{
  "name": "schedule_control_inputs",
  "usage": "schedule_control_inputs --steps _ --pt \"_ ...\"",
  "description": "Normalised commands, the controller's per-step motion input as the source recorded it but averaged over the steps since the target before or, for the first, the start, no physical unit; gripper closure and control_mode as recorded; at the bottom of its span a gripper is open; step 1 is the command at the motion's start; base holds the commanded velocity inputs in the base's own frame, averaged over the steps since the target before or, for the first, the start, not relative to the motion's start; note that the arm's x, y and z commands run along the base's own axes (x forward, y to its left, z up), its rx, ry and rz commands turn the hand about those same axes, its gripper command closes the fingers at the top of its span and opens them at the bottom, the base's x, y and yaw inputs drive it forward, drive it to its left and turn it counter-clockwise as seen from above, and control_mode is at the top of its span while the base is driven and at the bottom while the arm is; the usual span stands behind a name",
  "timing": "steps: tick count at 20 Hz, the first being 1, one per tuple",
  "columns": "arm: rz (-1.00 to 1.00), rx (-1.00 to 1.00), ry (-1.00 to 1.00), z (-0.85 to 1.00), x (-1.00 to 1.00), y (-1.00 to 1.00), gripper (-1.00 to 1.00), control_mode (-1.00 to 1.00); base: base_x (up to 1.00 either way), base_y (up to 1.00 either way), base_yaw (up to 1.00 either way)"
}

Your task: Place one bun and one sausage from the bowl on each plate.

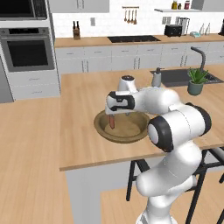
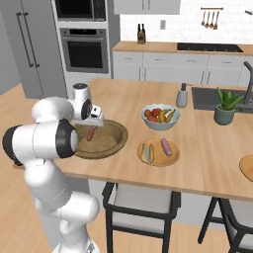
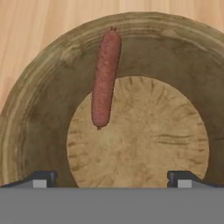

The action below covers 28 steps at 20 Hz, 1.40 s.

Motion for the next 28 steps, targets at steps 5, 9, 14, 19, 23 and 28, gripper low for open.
schedule_control_inputs --steps 5,9,14,19,23,28 --pt "0.0 0.0 0.0 -0.31 0.63 0.27 -1.0 -1.0 0.0 0.0 0.0" --pt "0.0 0.0 0.0 -0.36 0.42 0.15 -1.0 -1.0 0.0 0.0 0.0" --pt "0.0 0.0 0.0 -0.3 0.26 0.04 -1.0 -1.0 0.0 0.0 0.0" --pt "0.01 0.0 0.0 -0.23 0.17 0.0 -1.0 -1.0 0.0 0.0 0.0" --pt "0.01 0.0 0.0 -0.28 0.16 0.0 -1.0 -1.0 0.0 0.0 0.0" --pt "0.01 0.0 0.0 -0.26 0.11 0.0 -1.0 -1.0 0.0 0.0 0.0"
